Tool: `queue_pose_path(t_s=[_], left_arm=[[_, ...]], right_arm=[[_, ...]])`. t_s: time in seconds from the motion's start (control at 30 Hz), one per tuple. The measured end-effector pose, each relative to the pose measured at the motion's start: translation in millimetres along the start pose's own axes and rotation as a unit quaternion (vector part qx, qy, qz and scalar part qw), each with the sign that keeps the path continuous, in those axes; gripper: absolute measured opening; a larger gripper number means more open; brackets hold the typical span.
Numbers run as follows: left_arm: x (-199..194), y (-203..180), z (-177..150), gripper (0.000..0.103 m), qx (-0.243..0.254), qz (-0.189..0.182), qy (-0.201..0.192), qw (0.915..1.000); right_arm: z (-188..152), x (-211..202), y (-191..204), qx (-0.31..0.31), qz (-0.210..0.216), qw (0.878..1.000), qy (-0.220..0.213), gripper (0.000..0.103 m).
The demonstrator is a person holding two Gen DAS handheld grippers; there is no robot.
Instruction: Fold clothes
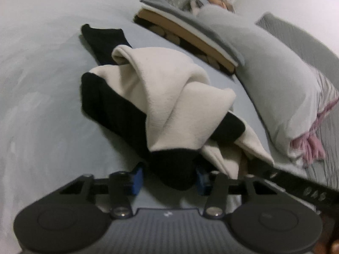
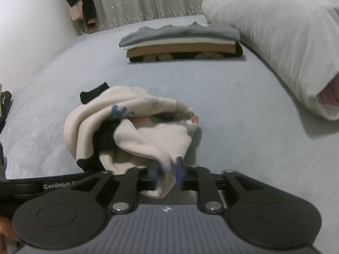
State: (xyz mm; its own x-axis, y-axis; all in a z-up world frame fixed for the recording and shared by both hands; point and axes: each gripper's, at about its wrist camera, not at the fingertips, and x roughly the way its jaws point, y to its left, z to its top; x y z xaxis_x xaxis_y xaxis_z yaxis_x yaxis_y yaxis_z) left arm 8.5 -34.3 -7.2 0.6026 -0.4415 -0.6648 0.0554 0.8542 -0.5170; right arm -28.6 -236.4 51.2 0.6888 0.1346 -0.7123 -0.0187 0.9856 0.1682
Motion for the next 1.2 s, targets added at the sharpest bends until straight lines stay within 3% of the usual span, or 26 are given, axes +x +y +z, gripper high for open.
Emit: queue_pose_path(t_s=[0.1,0.13,0.17,0.27,0.47,0.7,1.0,1.2], left_arm=[[-6,0,-5,0.023,-0.018,0.013,-0.022,0.9995],[-9,-1,-5,0.02,-0.023,0.02,-0.03,0.9991],[-12,-1,-4,0.019,-0.025,0.026,-0.036,0.9987],[-29,-1,1,0.017,-0.019,0.05,-0.068,0.9963],[-68,2,28,0.015,-0.013,0.09,-0.123,0.9882],[-111,9,55,0.014,0.002,0.118,-0.166,0.979],[-152,17,93,0.014,0.041,0.135,-0.186,0.9725],[-152,37,102,0.014,0.06,0.124,-0.135,0.9813]], right_arm=[[-6,16,1,0.002,-0.01,1.0,0.014,0.033],[-8,20,2,0.003,-0.015,1.0,0.019,0.027],[-10,24,2,0.003,-0.019,1.0,0.023,0.013],[-13,19,2,0.005,-0.021,1.0,0.007,0.011],[-5,-16,5,-0.004,0.011,1.0,-0.013,0.009],[-5,-50,29,-0.049,0.079,0.996,-0.012,0.008],[-5,-75,59,-0.109,0.121,0.986,-0.019,0.008],[-5,-73,68,-0.114,0.135,0.984,-0.009,0.008]])
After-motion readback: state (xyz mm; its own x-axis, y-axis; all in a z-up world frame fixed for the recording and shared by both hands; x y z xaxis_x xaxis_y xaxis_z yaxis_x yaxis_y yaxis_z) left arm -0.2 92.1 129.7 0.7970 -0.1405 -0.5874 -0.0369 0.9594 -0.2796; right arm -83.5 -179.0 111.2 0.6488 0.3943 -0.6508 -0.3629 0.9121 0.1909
